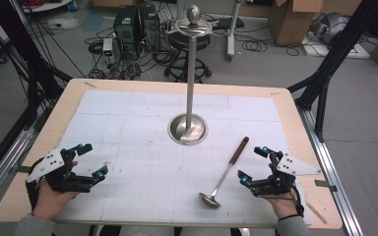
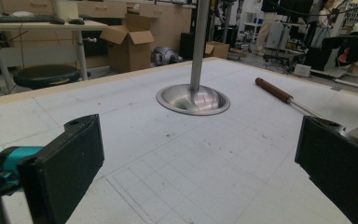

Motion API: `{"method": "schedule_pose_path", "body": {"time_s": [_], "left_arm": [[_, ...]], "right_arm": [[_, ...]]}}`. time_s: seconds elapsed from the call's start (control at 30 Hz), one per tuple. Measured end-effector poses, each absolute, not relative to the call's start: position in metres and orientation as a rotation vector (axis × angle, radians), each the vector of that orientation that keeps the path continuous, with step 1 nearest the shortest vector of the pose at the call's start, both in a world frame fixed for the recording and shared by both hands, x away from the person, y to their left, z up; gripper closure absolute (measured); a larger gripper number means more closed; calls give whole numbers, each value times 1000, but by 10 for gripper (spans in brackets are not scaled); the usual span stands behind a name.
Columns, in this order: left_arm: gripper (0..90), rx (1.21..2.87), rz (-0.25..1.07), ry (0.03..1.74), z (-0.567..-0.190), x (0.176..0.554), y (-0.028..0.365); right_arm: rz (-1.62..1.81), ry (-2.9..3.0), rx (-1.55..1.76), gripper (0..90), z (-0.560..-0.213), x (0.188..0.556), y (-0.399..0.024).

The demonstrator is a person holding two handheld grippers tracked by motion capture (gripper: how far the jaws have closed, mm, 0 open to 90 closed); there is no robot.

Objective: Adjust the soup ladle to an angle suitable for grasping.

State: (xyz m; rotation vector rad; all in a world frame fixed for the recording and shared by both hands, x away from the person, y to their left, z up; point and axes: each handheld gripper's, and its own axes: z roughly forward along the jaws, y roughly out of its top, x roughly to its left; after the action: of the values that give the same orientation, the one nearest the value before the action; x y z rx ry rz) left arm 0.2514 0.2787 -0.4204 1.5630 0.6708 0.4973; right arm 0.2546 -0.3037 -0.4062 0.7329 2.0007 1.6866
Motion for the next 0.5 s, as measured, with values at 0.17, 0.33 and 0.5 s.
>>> {"method": "schedule_pose_path", "body": {"time_s": [0.17,0.33,0.5], "left_arm": [[17,1576,493,670,-421,252,277],[17,1579,492,672,-421,252,277],[17,1572,499,657,-421,251,277]], "right_arm": [[1668,2039,740,10,-407,255,-302],[1672,2062,792,104,-408,256,-301],[1649,2085,806,392,-407,254,-300]]}}
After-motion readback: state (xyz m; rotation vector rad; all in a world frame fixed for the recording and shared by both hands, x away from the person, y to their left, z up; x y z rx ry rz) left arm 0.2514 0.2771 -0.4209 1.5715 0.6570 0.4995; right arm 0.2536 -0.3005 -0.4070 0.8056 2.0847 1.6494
